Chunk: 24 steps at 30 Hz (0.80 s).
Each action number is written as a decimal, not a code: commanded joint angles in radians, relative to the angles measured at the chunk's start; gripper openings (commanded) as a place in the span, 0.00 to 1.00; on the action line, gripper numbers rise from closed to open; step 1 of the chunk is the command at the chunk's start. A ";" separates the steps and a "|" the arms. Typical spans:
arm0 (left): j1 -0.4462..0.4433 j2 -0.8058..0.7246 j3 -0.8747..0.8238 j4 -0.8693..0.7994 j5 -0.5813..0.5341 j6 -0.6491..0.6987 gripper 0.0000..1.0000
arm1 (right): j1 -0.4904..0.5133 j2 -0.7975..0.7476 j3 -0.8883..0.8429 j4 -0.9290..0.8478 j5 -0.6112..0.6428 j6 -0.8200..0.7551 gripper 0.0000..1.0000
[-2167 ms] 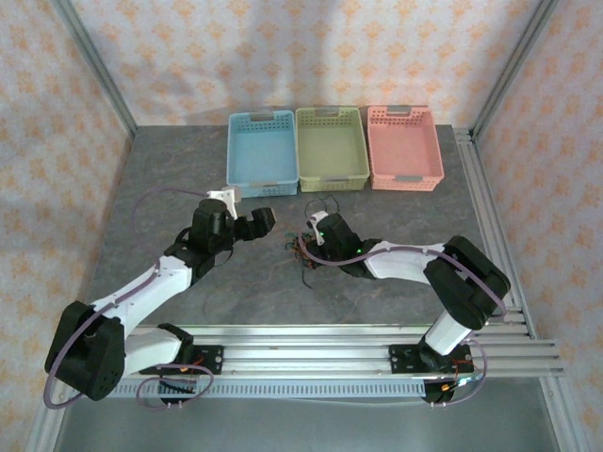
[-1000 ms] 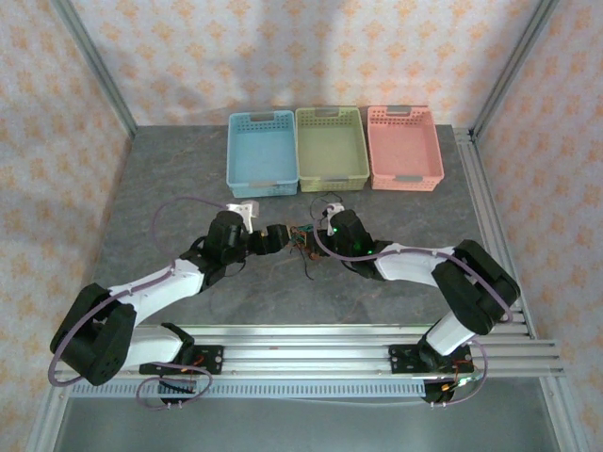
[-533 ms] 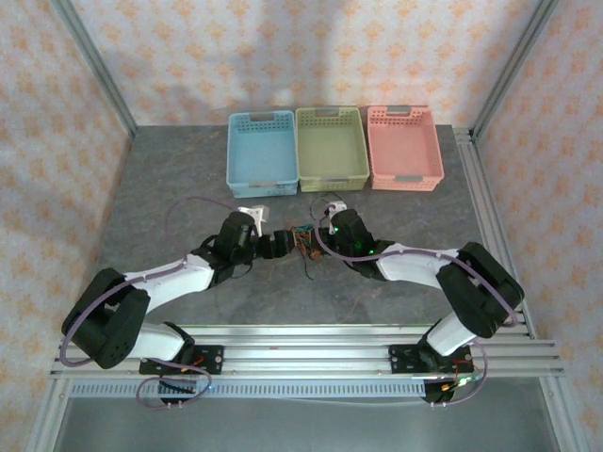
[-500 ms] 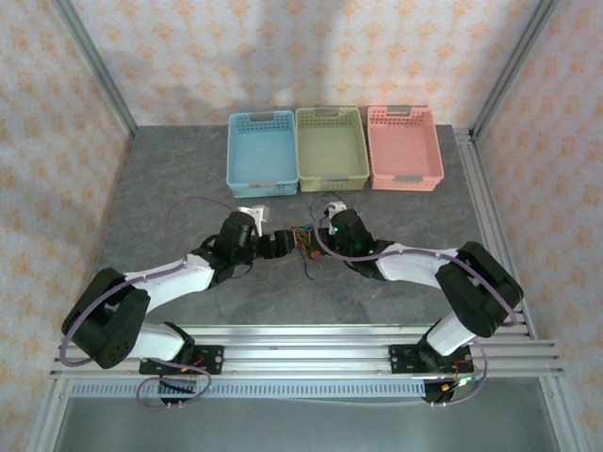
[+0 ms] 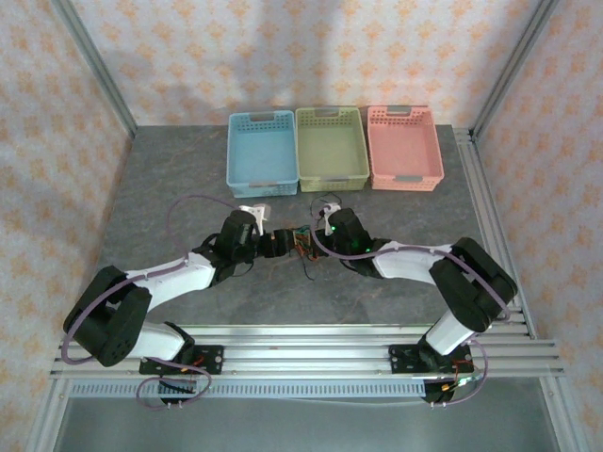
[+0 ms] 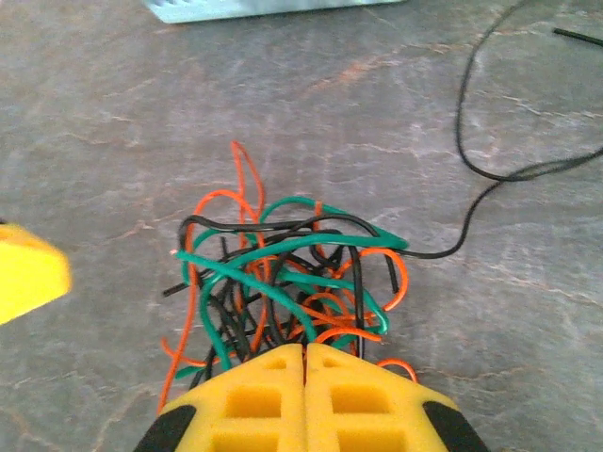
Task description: Untangle the cables
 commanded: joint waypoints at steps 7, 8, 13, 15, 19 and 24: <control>-0.038 0.045 0.067 -0.038 0.021 0.024 0.69 | -0.003 -0.001 -0.005 0.072 -0.085 0.020 0.00; -0.046 0.059 0.081 -0.060 0.007 0.032 0.68 | -0.003 -0.001 -0.005 0.074 -0.088 0.022 0.00; -0.060 0.135 0.123 -0.091 -0.001 0.036 0.62 | -0.002 -0.001 -0.005 0.072 -0.088 0.021 0.00; -0.068 0.156 0.139 -0.102 -0.002 0.036 0.58 | -0.003 -0.002 -0.004 0.072 -0.089 0.022 0.00; -0.070 0.169 0.151 -0.119 -0.008 0.035 0.51 | -0.003 -0.004 -0.004 0.063 -0.077 0.018 0.00; -0.070 0.173 0.154 -0.126 -0.008 0.036 0.46 | -0.002 -0.009 -0.004 0.055 -0.067 0.015 0.00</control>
